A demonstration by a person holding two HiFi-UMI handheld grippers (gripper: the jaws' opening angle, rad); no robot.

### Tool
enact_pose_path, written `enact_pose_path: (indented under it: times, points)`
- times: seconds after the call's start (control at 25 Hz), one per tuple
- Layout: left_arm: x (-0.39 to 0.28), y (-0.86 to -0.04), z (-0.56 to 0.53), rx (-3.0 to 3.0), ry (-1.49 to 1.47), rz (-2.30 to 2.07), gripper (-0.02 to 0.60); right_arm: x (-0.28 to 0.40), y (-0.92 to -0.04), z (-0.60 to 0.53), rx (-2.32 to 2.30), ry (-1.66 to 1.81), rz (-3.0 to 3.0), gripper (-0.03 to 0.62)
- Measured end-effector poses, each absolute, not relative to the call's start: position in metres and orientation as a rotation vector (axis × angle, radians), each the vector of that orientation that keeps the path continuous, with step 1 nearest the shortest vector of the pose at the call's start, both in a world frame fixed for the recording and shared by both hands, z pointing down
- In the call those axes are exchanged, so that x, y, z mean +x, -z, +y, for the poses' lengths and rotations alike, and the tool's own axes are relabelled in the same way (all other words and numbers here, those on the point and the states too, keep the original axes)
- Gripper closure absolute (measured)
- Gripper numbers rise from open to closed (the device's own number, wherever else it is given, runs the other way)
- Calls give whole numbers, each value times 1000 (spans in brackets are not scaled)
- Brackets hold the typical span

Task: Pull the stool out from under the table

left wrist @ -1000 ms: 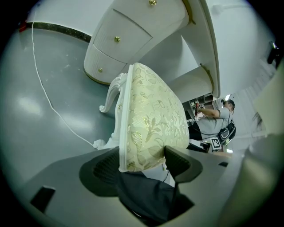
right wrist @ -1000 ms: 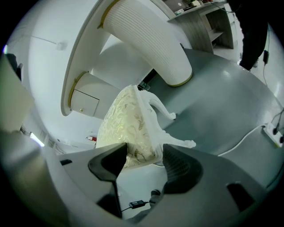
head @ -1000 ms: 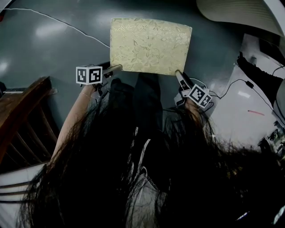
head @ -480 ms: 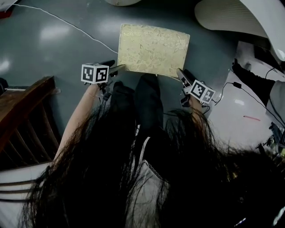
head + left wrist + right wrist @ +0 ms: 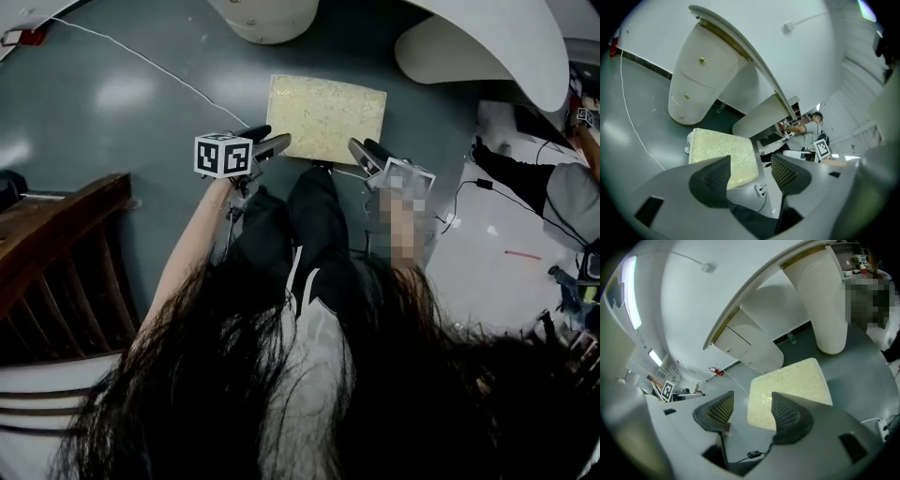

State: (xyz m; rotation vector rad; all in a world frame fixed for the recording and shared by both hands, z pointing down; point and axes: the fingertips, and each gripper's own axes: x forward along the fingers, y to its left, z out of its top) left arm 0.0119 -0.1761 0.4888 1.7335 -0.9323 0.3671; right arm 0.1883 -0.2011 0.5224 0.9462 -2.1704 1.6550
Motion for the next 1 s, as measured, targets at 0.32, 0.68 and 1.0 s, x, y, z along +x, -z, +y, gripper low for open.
enact_pose_path:
  times: [0.32, 0.68, 1.0]
  points:
    - [35, -378, -182, 1847, -167, -965, 331, 154, -420, -183, 911, -1575, -2305, 335]
    - [21, -264, -170, 2045, -95, -986, 390, 135, -314, -160, 974, -1430, -2463, 443]
    - [-16, -203, -113, 2174, -60, -915, 430, 93, -258, -88, 1100, -1332, -2530, 498]
